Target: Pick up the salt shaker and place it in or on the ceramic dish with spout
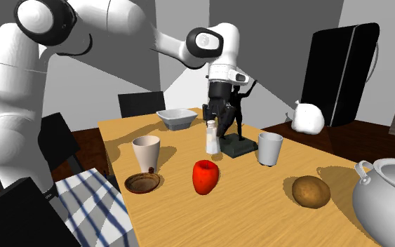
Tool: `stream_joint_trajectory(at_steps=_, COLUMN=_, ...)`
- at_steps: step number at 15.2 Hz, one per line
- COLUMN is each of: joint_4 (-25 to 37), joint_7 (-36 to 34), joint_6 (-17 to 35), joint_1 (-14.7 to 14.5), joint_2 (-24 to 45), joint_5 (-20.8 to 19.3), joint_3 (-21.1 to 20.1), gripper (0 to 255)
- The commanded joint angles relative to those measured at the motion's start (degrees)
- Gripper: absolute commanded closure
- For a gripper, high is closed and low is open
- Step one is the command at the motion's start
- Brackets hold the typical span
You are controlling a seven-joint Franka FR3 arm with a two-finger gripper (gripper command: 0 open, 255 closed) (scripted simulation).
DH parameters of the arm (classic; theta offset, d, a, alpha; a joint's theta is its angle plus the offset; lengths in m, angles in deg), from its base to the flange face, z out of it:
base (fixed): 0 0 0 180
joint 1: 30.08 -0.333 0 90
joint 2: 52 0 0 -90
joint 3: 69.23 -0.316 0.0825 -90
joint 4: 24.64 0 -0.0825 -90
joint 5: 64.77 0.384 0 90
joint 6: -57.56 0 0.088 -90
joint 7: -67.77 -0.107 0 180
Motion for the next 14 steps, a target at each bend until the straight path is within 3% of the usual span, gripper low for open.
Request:
stream_joint_trajectory(at_steps=1, joint_4=-7.3, joint_7=-1.9, joint_6=1.9, joint_1=-1.8, joint_2=-5.5, joint_5=-2.1, joint_3=0.1, gripper=255)
stream_joint_trajectory(at_steps=7, joint_4=-24.2, joint_7=-7.7, joint_6=3.8, joint_1=-4.5, joint_2=-20.9, joint_5=-8.2, joint_3=-0.8, gripper=255)
stream_joint_trajectory(at_steps=14, joint_4=-40.0, joint_7=-14.0, joint_6=2.0, joint_1=-4.6, joint_2=-38.1, joint_5=-13.1, joint_3=-4.1, gripper=255)
